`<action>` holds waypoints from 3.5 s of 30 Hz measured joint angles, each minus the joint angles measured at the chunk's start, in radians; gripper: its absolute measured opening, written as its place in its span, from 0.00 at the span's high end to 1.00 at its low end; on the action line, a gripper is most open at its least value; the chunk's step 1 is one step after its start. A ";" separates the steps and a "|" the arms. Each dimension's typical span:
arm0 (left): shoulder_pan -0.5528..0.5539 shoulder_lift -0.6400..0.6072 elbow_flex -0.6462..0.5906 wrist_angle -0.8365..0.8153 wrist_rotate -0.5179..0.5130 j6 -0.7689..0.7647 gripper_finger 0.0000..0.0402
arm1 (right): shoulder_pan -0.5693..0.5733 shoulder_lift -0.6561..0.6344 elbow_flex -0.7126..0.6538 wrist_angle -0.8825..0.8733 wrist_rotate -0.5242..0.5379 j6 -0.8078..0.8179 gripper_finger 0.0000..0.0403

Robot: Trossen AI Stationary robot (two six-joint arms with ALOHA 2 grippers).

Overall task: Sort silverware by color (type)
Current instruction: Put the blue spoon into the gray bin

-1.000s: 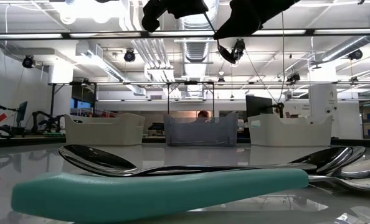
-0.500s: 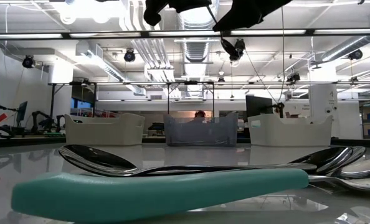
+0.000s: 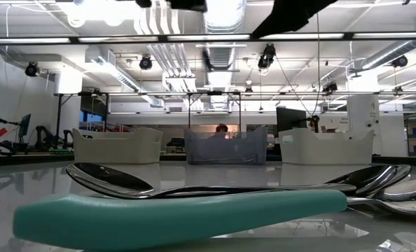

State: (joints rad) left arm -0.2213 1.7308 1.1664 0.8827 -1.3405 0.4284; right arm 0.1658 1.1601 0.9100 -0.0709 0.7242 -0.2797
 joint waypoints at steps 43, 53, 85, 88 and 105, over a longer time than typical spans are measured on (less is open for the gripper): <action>0.362 -0.004 -0.027 -1.780 0.279 -0.662 1.00 | -0.003 -0.014 -0.001 -0.438 0.002 0.429 0.72; 0.421 -0.024 -0.023 -1.887 0.522 -0.605 1.00 | -0.003 -0.014 -0.001 -0.394 0.003 0.429 0.72; 0.415 -0.018 0.236 -2.139 0.625 -0.806 0.53 | -0.003 -0.014 -0.002 -0.395 0.001 0.413 0.72; 0.392 -0.018 0.296 -2.192 0.636 -0.893 0.54 | -0.003 -0.014 -0.002 -0.396 0.001 0.403 0.72; 0.360 0.067 0.390 -2.252 0.677 -1.365 0.61 | -0.003 -0.014 -0.002 -0.475 0.001 0.418 0.72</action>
State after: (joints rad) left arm 0.1387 1.7982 1.5566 -1.3695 -0.6631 -0.9367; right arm 0.1631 1.1465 0.9085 -0.5463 0.7254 0.1379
